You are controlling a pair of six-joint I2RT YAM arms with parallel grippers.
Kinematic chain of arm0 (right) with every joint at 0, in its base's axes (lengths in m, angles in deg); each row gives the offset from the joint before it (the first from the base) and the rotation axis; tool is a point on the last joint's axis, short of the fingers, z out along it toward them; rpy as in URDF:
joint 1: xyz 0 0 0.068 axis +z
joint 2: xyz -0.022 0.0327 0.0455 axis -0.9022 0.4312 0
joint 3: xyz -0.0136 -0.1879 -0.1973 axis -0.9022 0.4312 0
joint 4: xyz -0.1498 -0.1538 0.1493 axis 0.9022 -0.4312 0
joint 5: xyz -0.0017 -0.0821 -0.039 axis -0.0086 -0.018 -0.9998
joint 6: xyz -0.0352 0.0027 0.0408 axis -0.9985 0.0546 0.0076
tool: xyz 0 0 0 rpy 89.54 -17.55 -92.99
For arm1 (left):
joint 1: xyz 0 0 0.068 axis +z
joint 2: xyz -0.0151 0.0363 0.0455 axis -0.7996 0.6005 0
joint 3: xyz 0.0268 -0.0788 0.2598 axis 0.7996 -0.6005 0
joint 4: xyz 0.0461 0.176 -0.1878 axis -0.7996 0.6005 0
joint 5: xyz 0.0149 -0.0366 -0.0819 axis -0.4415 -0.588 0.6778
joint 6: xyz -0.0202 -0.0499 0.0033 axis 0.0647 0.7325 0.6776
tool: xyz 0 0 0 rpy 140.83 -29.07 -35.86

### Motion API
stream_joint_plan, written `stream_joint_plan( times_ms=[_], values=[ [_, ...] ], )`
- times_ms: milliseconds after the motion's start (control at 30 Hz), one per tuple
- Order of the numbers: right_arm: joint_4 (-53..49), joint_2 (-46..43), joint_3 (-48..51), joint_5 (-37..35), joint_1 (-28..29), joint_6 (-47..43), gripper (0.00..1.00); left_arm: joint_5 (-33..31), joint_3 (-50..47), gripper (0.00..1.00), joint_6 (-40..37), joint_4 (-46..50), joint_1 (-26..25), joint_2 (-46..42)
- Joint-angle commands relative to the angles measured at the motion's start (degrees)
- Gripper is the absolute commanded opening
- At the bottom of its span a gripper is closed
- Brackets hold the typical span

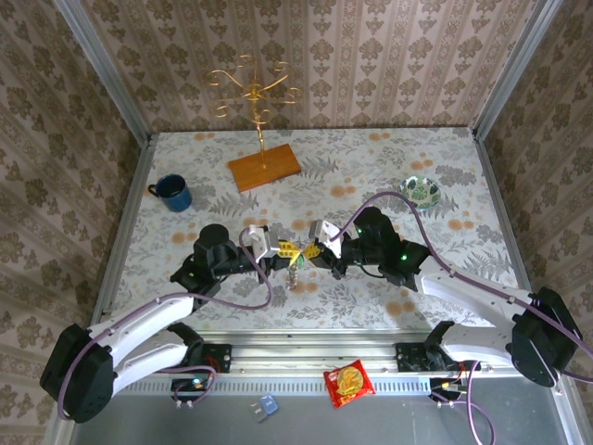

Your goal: Put the keys on the keyring

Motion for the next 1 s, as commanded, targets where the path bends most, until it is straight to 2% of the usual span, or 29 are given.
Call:
stream_joint_plan(
  times_ms=[0,133,200,300,400,767,867,967],
  values=[
    [-1.72,1.33,-2.64,2.85,0.88,-0.18,0.00,2.67,0.30,0.00,1.66,-4.75,-0.44,0.37],
    [-2.03,0.68,-2.61,1.85,1.08,0.05,0.00,3.13,0.17,0.00,1.66,-4.86,-0.43,0.79],
    [-1.74,-0.50,-1.95,0.08,1.09,0.19,0.11,2.94,-0.18,0.00,1.51,-4.96,-0.44,0.70],
    [-0.19,-2.70,0.01,-1.88,0.93,0.32,0.22,3.05,-0.54,0.00,1.75,-5.34,-0.48,0.77],
    [1.52,-4.16,1.45,-2.28,1.00,1.39,0.24,3.87,-0.58,0.00,2.35,-6.29,-0.43,1.35],
    [7.33,-3.26,2.99,-0.74,0.99,5.49,0.22,6.95,-0.87,0.00,6.84,-13.93,-0.44,5.13],
    [9.14,-3.17,3.52,-0.30,0.99,6.29,0.18,7.14,-0.86,0.00,7.03,-14.35,-0.46,5.38],
    [10.06,-2.84,3.56,0.52,0.92,6.87,0.07,6.89,-0.95,0.00,7.05,-14.36,-0.43,5.45]
  ],
)
